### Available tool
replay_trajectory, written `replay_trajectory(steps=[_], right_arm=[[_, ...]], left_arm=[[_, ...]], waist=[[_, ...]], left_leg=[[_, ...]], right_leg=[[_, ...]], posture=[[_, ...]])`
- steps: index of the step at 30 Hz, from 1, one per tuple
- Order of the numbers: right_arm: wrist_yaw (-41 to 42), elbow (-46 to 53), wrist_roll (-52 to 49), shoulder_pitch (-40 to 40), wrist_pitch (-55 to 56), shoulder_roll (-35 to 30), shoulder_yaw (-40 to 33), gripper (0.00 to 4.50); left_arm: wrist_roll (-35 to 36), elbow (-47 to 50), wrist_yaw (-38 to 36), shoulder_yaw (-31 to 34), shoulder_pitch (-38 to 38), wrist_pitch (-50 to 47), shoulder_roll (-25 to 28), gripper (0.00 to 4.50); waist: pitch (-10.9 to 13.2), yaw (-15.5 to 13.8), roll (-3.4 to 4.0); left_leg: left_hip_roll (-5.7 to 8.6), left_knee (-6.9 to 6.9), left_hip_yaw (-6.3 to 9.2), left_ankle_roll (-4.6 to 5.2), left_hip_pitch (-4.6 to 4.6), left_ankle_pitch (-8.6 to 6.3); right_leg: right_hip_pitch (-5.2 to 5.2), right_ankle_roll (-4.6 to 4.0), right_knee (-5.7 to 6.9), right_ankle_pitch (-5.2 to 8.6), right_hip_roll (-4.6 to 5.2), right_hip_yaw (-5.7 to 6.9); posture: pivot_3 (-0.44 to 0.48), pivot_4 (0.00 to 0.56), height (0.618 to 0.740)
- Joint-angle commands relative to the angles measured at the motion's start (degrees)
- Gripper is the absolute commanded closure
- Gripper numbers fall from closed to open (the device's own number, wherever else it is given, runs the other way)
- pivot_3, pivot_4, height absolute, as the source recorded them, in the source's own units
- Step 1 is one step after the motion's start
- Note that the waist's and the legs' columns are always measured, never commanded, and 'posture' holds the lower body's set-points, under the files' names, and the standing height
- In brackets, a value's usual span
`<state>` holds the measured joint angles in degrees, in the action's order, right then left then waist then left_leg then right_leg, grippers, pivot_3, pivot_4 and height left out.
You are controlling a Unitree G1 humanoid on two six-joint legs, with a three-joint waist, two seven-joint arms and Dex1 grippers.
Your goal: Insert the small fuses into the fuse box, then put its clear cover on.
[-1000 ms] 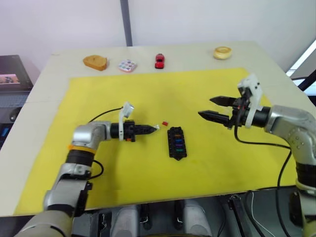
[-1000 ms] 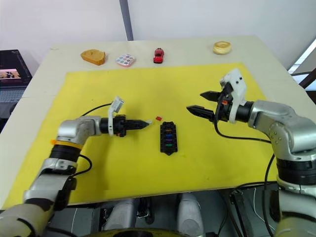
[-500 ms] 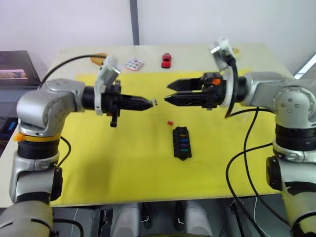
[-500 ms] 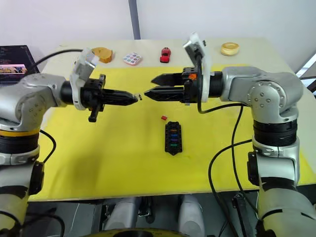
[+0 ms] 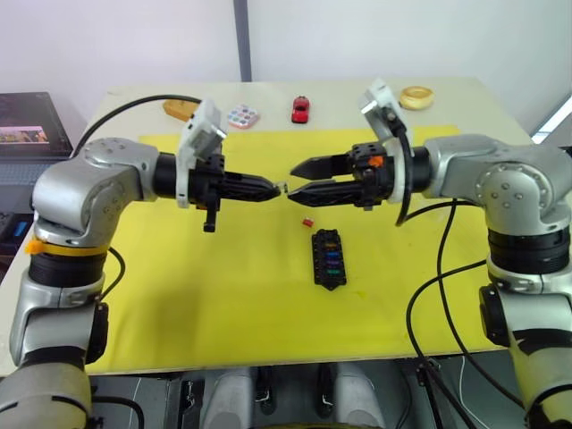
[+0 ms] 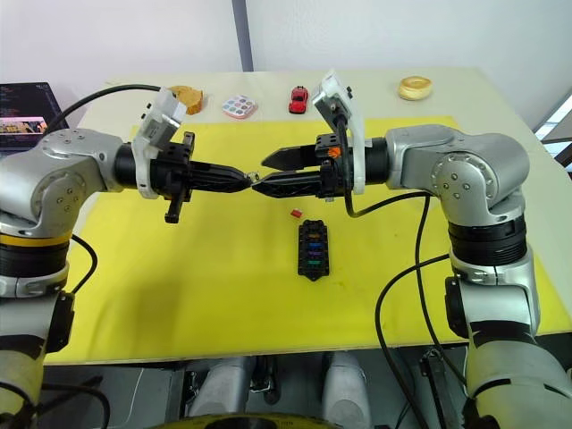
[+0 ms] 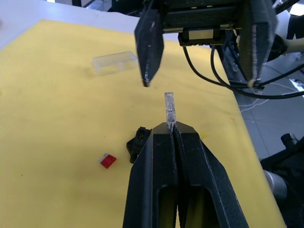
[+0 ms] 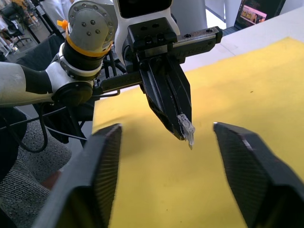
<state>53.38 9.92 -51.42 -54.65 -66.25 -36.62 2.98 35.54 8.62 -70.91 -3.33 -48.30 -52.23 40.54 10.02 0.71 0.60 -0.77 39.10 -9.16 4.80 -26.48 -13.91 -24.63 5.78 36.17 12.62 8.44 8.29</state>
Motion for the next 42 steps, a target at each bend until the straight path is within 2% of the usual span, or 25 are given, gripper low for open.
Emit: replay_trajectory(steps=[1,22,24,26,34,38,42], right_arm=[[0.29,2.03,0.50,-0.37,1.06,-0.47,-0.49,2.96],[1.26,2.62,2.64,0.46,1.53,-0.15,0.73,2.96],[1.20,2.55,2.70,0.48,1.47,0.02,0.84,3.50],[1.04,2.48,2.85,0.51,1.54,0.25,0.96,4.38],[1.49,2.79,2.54,0.79,1.45,0.15,0.80,4.45],[1.95,3.03,2.68,1.27,2.19,0.00,0.64,4.50],[3.01,3.64,3.82,3.74,5.70,-0.50,0.09,4.50]], left_arm=[[0.95,2.08,-0.38,0.24,-1.20,0.91,0.89,4.50],[0.82,3.69,-1.25,-0.82,-0.69,1.18,1.78,4.50],[0.77,3.75,-1.22,-0.88,-0.55,1.22,1.76,4.50],[0.75,3.81,-1.21,-0.91,-0.44,1.24,1.73,4.50],[1.17,4.04,-1.33,-0.80,-0.26,0.79,2.14,4.50],[1.13,3.65,-1.58,-0.68,0.32,0.52,3.03,3.20],[2.62,3.87,-1.27,1.12,1.43,-0.70,4.28,1.02]], waist=[[0.00,0.02,0.00],[0.00,-0.01,0.00],[0.00,-0.01,0.00],[0.00,0.02,0.00],[0.00,0.01,0.00],[0.00,0.01,0.00],[0.00,0.00,0.00]], left_leg=[[0.00,0.00,0.00,0.00,0.00,0.00],[0.00,0.00,0.00,-0.01,0.00,0.00],[0.00,0.00,0.00,-0.01,0.00,0.00],[0.00,0.00,0.00,-0.01,0.00,-0.01],[0.00,0.00,0.00,-0.01,0.00,0.00],[0.00,0.00,0.00,-0.01,0.00,0.00],[0.00,0.00,0.00,-0.01,0.00,-0.01]], right_leg=[[-0.01,0.00,0.00,0.00,0.00,0.00],[-0.01,0.00,0.00,0.00,0.00,0.00],[-0.01,0.00,0.00,0.00,0.00,0.00],[-0.01,0.00,0.00,0.00,0.00,0.00],[-0.01,0.00,0.00,0.00,0.00,0.00],[-0.01,0.00,0.00,0.00,0.00,0.00],[-0.01,0.00,-0.01,0.00,0.00,0.00]], posture=[[0.000,0.150,0.740],[0.000,0.150,0.740],[0.000,0.150,0.740],[0.000,0.150,0.740],[0.000,0.150,0.740],[0.000,0.150,0.740],[0.000,0.150,0.740]])
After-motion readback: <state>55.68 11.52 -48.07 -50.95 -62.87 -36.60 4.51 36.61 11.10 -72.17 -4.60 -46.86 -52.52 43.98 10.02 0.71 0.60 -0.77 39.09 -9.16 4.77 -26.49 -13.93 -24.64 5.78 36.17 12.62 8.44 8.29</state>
